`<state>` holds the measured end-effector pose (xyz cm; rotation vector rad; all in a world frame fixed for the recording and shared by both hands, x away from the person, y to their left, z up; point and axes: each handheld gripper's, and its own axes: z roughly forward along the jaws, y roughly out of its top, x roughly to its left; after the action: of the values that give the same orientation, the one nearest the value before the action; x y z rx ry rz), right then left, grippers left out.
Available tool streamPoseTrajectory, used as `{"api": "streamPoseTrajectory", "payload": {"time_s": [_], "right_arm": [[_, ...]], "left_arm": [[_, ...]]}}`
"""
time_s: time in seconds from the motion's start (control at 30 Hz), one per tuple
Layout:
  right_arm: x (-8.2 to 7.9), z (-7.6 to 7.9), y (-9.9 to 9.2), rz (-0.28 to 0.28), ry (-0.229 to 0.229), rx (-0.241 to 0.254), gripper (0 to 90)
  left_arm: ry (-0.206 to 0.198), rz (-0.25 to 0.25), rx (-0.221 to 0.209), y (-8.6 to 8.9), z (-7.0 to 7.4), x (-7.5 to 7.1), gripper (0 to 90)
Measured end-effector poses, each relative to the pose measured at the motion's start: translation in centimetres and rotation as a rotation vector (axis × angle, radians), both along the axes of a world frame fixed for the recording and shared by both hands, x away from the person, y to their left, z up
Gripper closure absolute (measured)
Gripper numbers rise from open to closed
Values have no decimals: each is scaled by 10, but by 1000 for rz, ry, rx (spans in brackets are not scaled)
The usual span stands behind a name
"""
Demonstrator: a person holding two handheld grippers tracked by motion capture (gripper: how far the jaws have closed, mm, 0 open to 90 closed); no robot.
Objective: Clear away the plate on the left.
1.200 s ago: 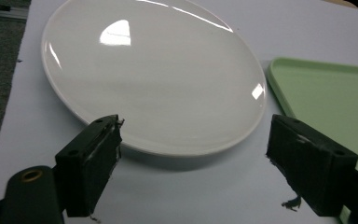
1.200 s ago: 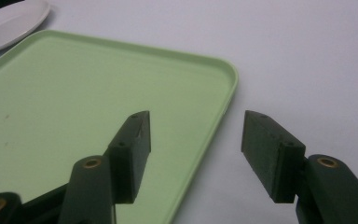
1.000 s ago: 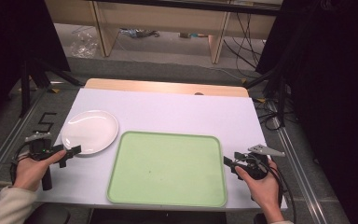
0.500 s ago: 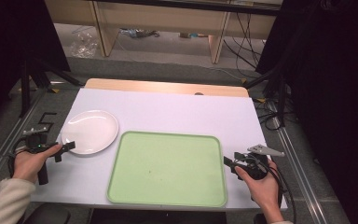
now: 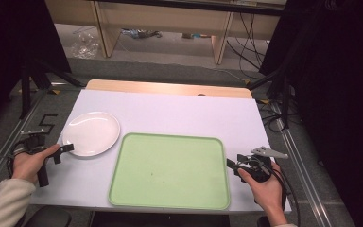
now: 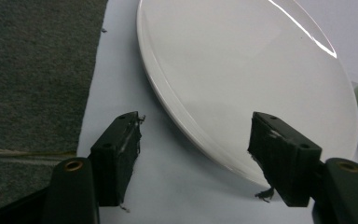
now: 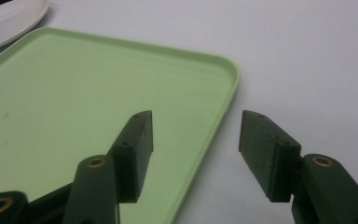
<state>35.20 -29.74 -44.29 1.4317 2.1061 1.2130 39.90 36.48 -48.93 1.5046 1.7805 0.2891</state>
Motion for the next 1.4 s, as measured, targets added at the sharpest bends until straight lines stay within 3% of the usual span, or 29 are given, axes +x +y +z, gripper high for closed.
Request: {"api": "streamPoseTrajectory", "payload": {"time_s": [0.17, 0.27, 0.37, 0.4, 0.53, 0.6, 0.7, 0.73, 0.83, 1.13, 1.2, 1.23, 1.3, 1.4], "right_arm": [[0, 0, 0, 5, 1, 8, 459], [0, 0, 0, 5, -4, 0, 461], [0, 0, 0, 7, -1, 0, 461], [0, 0, 0, 4, -1, -1, 461], [0, -1, 1, 8, 14, 10, 463], [0, 0, 1, 7, 14, -3, 463], [0, 0, 1, 7, 14, -5, 463], [0, 0, 1, 9, 10, -11, 465], [1, -1, 2, 16, 6, 4, 467], [1, -1, 2, 20, 8, -2, 471], [1, -1, 3, 22, 7, -1, 471], [1, -1, 3, 22, 7, -1, 472], [1, -1, 3, 21, 7, 0, 472], [0, 0, 3, 24, 4, -1, 472]], "left_arm": [[24, 11, -46, 0, -2, 2, 392], [38, 22, -110, -1, -2, 4, 438], [73, 27, -137, -2, -1, 6, 474], [63, 38, -152, -3, -2, 7, 477], [100, 64, -189, 2, -2, 9, 525], [111, 84, -248, 4, -4, 12, 559], [139, 101, -258, 8, -5, 13, 629], [160, 117, -283, 11, -6, 14, 653], [163, 136, -328, 11, -8, 15, 695], [156, 146, -323, 11, -9, 14, 721], [145, 141, -316, 10, -10, 13, 720], [152, 109, -297, 14, -10, 11, 723], [123, 135, -319, 11, -11, 12, 730], [73, 125, -316, 11, -14, 11, 742]]}}
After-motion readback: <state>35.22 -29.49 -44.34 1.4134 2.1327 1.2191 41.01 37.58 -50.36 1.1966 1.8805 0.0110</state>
